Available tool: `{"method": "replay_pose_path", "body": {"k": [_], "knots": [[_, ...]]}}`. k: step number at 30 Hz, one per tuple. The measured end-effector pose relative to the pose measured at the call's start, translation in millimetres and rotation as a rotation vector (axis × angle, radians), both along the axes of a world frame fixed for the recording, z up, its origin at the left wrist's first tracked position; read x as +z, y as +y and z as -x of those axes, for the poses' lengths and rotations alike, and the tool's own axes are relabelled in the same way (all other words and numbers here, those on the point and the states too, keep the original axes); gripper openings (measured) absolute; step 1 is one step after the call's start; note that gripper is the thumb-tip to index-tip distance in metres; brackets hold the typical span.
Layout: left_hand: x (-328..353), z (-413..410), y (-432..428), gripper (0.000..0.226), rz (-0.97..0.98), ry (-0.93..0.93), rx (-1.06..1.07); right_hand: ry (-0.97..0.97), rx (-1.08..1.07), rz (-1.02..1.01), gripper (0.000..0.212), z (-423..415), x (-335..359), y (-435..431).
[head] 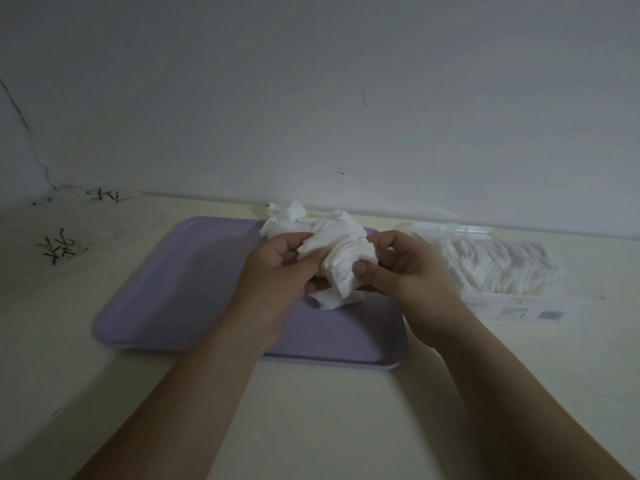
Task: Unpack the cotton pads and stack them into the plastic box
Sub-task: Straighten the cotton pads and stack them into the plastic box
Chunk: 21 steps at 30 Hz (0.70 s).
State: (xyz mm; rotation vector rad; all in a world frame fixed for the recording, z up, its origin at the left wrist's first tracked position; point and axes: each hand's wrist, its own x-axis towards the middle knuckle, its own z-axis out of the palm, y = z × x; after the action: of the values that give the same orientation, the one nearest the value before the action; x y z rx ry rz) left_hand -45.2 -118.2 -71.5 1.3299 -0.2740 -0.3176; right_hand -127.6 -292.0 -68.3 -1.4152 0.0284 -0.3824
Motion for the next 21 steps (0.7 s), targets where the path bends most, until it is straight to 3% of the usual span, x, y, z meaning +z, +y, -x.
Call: {"method": "replay_pose_path", "body": {"k": [4,7,9,12,21], "knots": [[5.3,-4.3,5.6,0.018,0.06,-0.08,0.198,0.065,-0.127,0.019,0.025,-5.9,-6.5,-4.0],[13.2,-3.6,8.0,0.02,0.168,-0.097,0.056,0.094,-0.167,0.089,0.037,-7.1,-8.3,-5.5],[14.1,0.9,5.7,0.022,0.107,-0.094,-0.051,0.098,-0.144,0.114,0.026,-6.0,-8.2,-4.5],[11.9,7.7,2.8,0.02,-0.061,-0.143,-0.108,0.109,-0.068,0.061,0.029,-5.3,-8.0,-3.2],[12.4,2.6,11.3,0.022,-0.141,-0.168,-0.106,0.127,0.043,-0.005,0.024,-2.0,-3.5,-1.2]]}}
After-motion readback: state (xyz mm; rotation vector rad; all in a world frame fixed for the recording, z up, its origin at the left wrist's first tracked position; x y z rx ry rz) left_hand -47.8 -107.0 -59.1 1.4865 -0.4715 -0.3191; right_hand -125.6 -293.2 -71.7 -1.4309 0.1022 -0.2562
